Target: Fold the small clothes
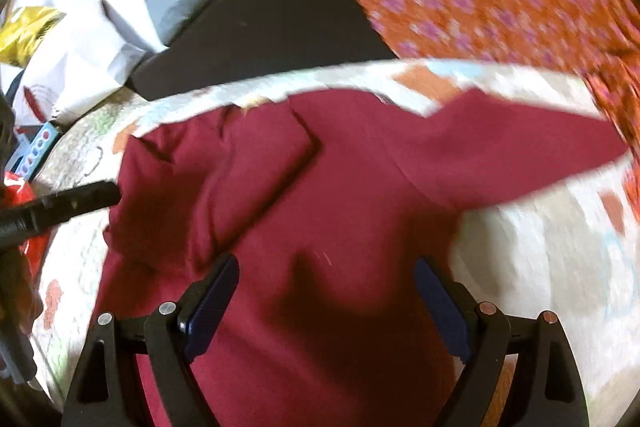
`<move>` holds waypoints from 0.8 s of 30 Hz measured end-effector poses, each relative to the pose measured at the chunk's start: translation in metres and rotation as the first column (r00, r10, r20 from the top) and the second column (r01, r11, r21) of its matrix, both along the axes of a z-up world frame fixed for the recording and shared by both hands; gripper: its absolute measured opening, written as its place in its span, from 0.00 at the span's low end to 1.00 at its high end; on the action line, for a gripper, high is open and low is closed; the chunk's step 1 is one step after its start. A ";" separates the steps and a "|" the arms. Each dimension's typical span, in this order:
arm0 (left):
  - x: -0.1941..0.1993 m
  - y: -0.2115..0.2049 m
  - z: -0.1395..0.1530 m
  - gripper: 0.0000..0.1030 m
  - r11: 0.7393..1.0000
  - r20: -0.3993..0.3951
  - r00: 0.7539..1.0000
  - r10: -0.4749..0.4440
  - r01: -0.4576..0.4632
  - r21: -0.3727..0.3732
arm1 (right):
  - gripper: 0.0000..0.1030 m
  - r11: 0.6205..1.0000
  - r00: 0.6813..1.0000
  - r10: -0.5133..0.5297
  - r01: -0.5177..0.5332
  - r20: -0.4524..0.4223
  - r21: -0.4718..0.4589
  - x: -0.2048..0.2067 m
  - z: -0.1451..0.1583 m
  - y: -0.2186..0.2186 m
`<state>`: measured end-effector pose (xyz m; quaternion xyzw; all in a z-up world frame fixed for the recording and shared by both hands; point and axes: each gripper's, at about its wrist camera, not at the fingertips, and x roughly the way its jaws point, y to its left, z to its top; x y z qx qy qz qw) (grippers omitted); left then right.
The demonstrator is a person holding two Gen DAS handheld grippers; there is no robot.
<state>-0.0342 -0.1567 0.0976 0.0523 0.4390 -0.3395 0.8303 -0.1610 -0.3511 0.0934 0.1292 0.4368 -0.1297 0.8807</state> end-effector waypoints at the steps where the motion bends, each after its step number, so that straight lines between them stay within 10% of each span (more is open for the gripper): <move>1: 0.004 0.009 -0.002 0.54 0.999 0.023 0.999 0.046 -0.046 0.028 | 0.86 1.000 1.000 -0.002 0.002 -0.001 -0.027 0.013 0.004 0.002; 8: 0.029 0.044 -0.042 0.54 0.962 -0.020 0.978 0.209 -0.202 0.186 | 0.86 0.983 0.985 0.162 -0.167 -0.064 -0.071 0.121 -0.001 0.048; 10: 0.031 0.044 -0.051 0.54 0.954 -0.025 0.976 0.216 -0.205 0.218 | 0.75 0.976 0.977 0.147 -0.168 -0.153 -0.140 0.151 -0.029 0.054; 11: 0.031 0.041 -0.054 0.54 0.954 -0.032 0.977 0.212 -0.200 0.223 | 0.49 0.976 0.972 0.141 -0.169 -0.190 -0.137 0.158 -0.041 0.052; 12: 0.030 0.040 -0.056 0.54 0.955 -0.037 0.978 0.206 -0.193 0.225 | 0.44 0.979 0.965 0.151 -0.176 -0.216 -0.100 0.163 -0.052 0.047; 15: 0.027 0.030 -0.055 0.54 0.956 -0.021 0.980 0.197 -0.188 0.225 | 0.12 0.985 0.979 0.174 -0.173 -0.104 0.017 0.144 -0.037 0.022; 20: 0.030 0.037 -0.045 0.54 0.954 -0.017 0.971 0.237 -0.229 0.191 | 0.12 0.995 0.995 0.093 -0.094 0.028 0.023 0.085 0.010 -0.028; 24: 0.031 0.050 -0.039 0.54 0.947 -0.020 0.961 0.277 -0.270 0.176 | 0.15 0.999 0.999 0.028 -0.027 -0.041 0.025 0.041 0.010 -0.063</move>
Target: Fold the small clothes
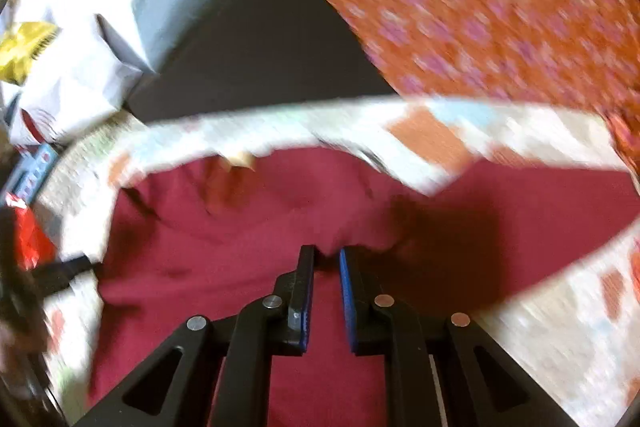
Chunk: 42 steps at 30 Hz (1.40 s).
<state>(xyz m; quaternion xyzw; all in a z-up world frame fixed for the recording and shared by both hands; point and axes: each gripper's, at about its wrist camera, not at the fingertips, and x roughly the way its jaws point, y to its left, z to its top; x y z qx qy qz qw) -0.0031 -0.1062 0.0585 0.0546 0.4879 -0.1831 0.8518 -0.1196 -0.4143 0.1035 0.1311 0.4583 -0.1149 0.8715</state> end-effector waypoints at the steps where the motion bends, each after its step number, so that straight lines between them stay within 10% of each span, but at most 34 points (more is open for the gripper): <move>1: 0.001 0.004 0.000 0.54 1.000 -0.006 1.000 0.008 -0.008 0.000 | 0.17 1.000 0.997 0.002 -0.002 -0.071 0.005 -0.008 -0.008 -0.005; 3: 0.001 0.010 0.001 0.54 1.000 -0.015 1.000 0.028 -0.028 -0.001 | 0.18 0.999 0.985 -0.011 0.016 -0.170 0.033 -0.024 -0.020 -0.016; 7: 0.008 0.032 0.007 0.54 0.995 -0.026 0.995 0.094 -0.094 -0.022 | 0.32 0.999 0.998 -0.036 0.038 -0.048 0.038 -0.037 0.003 -0.011; 9: 0.011 0.040 0.008 0.54 0.992 -0.034 0.992 0.121 -0.122 -0.027 | 0.48 0.991 0.996 0.087 -0.090 0.035 0.100 -0.010 0.009 0.019; 14: 0.017 0.054 0.007 0.54 0.987 -0.056 0.987 0.153 -0.155 -0.032 | 0.48 0.907 0.931 0.348 -0.363 0.107 0.214 0.075 -0.019 0.099; 19: 0.019 0.062 0.009 0.54 0.988 -0.056 0.988 0.145 -0.147 -0.038 | 0.48 0.867 0.870 0.492 -0.491 0.004 0.080 0.150 -0.066 0.153; 22: 0.022 0.069 0.007 0.54 0.987 -0.065 0.986 0.151 -0.155 -0.048 | 0.45 0.837 0.835 0.544 -0.547 -0.078 -0.019 0.161 -0.090 0.169; 25: 0.025 0.071 0.005 0.54 0.985 -0.074 0.985 0.157 -0.161 -0.054 | 0.11 0.804 0.808 0.586 -0.589 -0.059 -0.084 0.152 -0.087 0.174; 35: 0.022 0.061 0.008 0.54 0.982 -0.045 0.986 0.161 -0.164 -0.091 | 0.03 0.880 0.895 0.446 -0.439 -0.001 -0.181 0.170 -0.050 0.150; 42: 0.017 0.035 0.007 0.54 0.990 -0.056 0.994 0.098 -0.103 -0.101 | 0.04 0.902 0.900 0.432 -0.431 -0.056 0.020 0.153 -0.061 0.136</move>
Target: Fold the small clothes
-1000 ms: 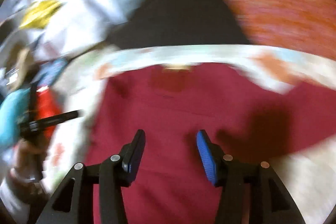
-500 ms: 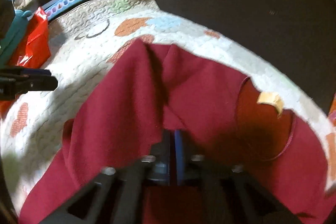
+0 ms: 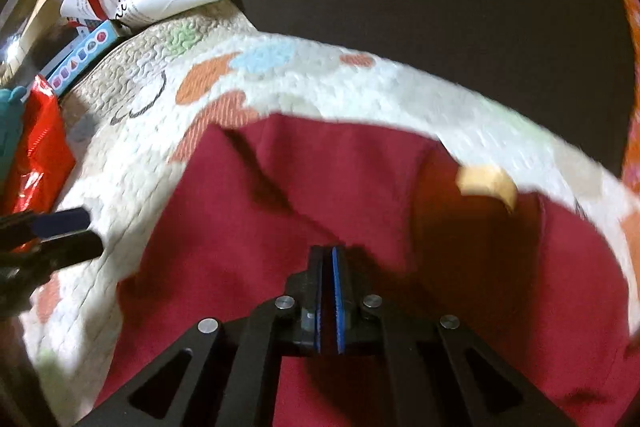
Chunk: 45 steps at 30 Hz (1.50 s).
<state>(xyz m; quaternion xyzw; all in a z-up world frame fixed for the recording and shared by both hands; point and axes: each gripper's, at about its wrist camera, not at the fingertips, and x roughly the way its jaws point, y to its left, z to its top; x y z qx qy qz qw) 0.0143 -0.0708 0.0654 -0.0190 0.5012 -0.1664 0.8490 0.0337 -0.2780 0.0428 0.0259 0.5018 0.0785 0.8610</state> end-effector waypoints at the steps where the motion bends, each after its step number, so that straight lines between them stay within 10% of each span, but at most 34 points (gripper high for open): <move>1: -0.002 -0.004 -0.001 0.54 1.000 -0.002 1.000 -0.013 0.013 0.003 | 0.05 1.000 1.000 -0.018 0.018 0.012 0.003 -0.010 0.003 -0.005; 3: -0.005 -0.013 -0.004 0.54 0.999 -0.014 0.999 -0.045 0.046 0.004 | 0.10 0.996 0.995 -0.085 0.086 0.052 -0.017 -0.048 0.017 -0.031; 5: -0.009 -0.021 -0.008 0.54 0.997 -0.015 0.998 -0.066 0.066 0.027 | 0.35 0.975 0.981 -0.184 0.190 0.064 -0.116 -0.090 0.028 -0.066; 10: -0.012 -0.036 -0.016 0.54 0.996 -0.014 0.997 -0.074 0.074 0.049 | 0.44 0.850 0.897 -0.427 0.441 0.114 -0.288 -0.143 0.033 -0.145; 13: -0.012 -0.045 -0.022 0.54 0.995 -0.004 0.997 -0.071 0.071 0.067 | 0.38 0.878 0.893 -0.449 0.441 -0.004 -0.187 -0.141 0.009 -0.173; 14: -0.012 -0.048 -0.025 0.54 0.995 -0.008 0.997 -0.071 0.071 0.075 | 0.15 0.895 0.899 -0.437 0.432 -0.020 -0.111 -0.142 0.005 -0.177; 16: -0.012 -0.052 -0.030 0.54 0.994 -0.019 0.997 -0.074 0.076 0.077 | 0.04 0.894 0.899 -0.436 0.438 0.041 -0.096 -0.147 0.017 -0.177; 23: -0.011 -0.060 -0.040 0.54 0.996 -0.008 0.999 -0.049 0.050 0.078 | 0.04 0.881 0.875 -0.396 0.447 0.277 -0.152 -0.134 0.069 -0.174; 28: -0.013 -0.065 -0.041 0.54 0.994 0.006 0.999 -0.052 0.051 0.099 | 0.05 0.868 0.885 -0.460 0.464 0.068 -0.177 -0.111 0.018 -0.195; 34: -0.018 -0.065 -0.020 0.54 0.995 0.107 0.993 -0.042 0.032 0.092 | 0.12 0.843 0.839 -0.501 0.528 0.212 -0.100 -0.159 0.054 -0.193; 38: -0.012 -0.075 -0.034 0.54 0.993 0.036 0.998 -0.049 0.045 0.105 | 0.12 0.909 0.907 -0.409 0.415 0.104 -0.041 -0.138 0.028 -0.171; 45: -0.022 -0.087 -0.036 0.54 0.981 0.085 0.994 -0.063 0.046 0.188 | 0.13 0.901 0.907 -0.420 0.421 0.037 -0.102 -0.132 0.020 -0.159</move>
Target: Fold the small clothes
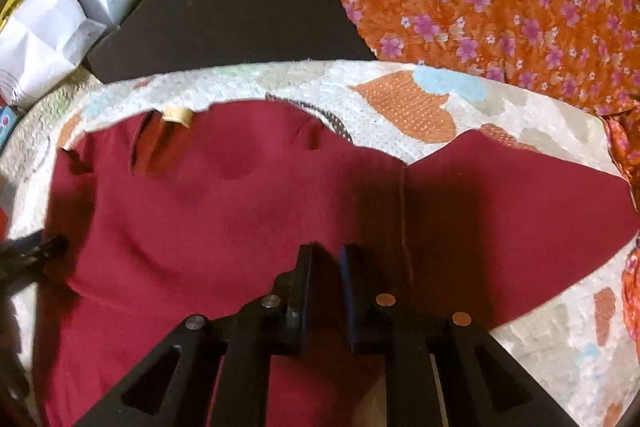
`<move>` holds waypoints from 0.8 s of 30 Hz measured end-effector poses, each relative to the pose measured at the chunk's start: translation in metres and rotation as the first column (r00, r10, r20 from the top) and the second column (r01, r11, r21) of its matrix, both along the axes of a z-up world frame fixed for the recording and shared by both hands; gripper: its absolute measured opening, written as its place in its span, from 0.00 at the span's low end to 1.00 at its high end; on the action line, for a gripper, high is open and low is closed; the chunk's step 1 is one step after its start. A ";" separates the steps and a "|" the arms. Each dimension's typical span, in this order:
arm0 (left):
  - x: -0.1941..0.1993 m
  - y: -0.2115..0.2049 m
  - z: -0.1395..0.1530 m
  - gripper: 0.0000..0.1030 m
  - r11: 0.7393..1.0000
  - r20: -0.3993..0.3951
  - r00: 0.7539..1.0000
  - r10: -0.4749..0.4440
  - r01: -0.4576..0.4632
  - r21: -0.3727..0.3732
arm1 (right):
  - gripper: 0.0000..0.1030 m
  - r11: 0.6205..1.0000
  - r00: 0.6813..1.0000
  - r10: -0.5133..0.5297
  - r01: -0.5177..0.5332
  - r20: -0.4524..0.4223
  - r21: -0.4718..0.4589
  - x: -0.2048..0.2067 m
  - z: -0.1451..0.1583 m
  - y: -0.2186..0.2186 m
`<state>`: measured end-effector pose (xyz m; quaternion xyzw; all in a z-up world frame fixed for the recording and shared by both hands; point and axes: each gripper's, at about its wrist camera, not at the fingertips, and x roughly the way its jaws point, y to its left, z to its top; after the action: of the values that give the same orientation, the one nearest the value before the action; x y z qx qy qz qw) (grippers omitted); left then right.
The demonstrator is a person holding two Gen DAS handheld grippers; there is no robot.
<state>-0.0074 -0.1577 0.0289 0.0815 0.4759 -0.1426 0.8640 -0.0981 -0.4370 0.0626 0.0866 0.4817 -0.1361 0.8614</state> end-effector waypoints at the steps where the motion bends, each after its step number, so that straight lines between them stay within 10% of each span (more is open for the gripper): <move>1: -0.001 0.000 0.001 0.54 1.000 0.005 1.000 0.000 0.000 0.001 | 0.13 1.000 1.000 0.008 -0.008 0.022 0.002 -0.002 0.006 0.002; 8: -0.004 0.000 0.006 0.54 1.000 0.027 1.000 0.004 -0.004 0.001 | 0.13 0.990 0.991 0.101 -0.109 0.089 0.090 0.024 0.015 0.039; 15: -0.001 0.001 0.008 0.54 1.000 0.028 1.000 0.009 -0.009 -0.008 | 0.13 0.997 0.997 0.072 -0.072 -0.016 -0.030 0.061 -0.019 0.053; 24: -0.010 -0.010 0.012 0.54 0.996 0.001 0.999 -0.033 0.033 -0.078 | 0.24 0.999 1.000 -0.003 0.003 -0.004 0.048 0.018 -0.020 0.027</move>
<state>-0.0172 -0.1673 0.0414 0.0559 0.4686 -0.1754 0.8640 -0.0800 -0.4100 0.0423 0.1076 0.4862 -0.1258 0.8580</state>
